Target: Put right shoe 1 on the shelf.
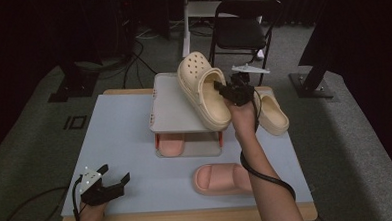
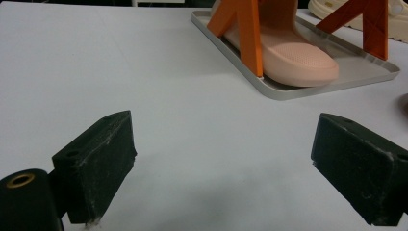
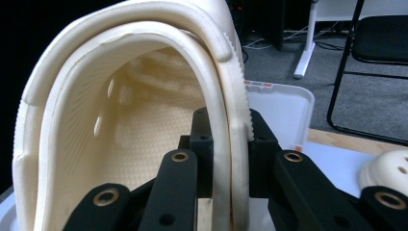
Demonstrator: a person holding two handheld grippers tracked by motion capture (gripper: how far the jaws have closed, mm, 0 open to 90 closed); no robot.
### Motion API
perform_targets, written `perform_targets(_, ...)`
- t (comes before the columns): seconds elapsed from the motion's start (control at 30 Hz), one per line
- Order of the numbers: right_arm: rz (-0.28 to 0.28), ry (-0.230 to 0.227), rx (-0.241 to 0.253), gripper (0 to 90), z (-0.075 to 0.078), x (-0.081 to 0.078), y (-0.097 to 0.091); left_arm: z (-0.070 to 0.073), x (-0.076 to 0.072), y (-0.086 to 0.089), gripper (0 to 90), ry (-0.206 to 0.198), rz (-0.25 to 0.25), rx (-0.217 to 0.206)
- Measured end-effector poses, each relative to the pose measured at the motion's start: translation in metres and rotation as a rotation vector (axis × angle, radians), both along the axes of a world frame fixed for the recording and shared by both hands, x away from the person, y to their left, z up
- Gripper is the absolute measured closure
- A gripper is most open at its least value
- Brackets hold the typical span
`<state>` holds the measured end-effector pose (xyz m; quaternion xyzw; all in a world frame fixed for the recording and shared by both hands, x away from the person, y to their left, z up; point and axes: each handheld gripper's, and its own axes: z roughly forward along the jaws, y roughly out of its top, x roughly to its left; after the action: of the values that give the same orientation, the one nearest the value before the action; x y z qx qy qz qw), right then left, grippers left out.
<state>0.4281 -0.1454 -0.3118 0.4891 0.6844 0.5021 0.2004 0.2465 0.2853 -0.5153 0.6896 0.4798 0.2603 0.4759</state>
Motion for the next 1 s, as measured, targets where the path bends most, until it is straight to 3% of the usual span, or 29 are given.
perform_targets(0.4, 0.012, 0.011, 0.008, 77.7, -0.004, 0.006, 0.032, 0.0, -0.001, 0.0, 8.2, -0.002, -0.004, -0.001)
perform_targets(1.0, -0.028, 0.048, 0.024, 77.6, -0.017, 0.013, 0.071, 0.001, -0.001, 0.003, 8.2, -0.008, -0.005, -0.004)
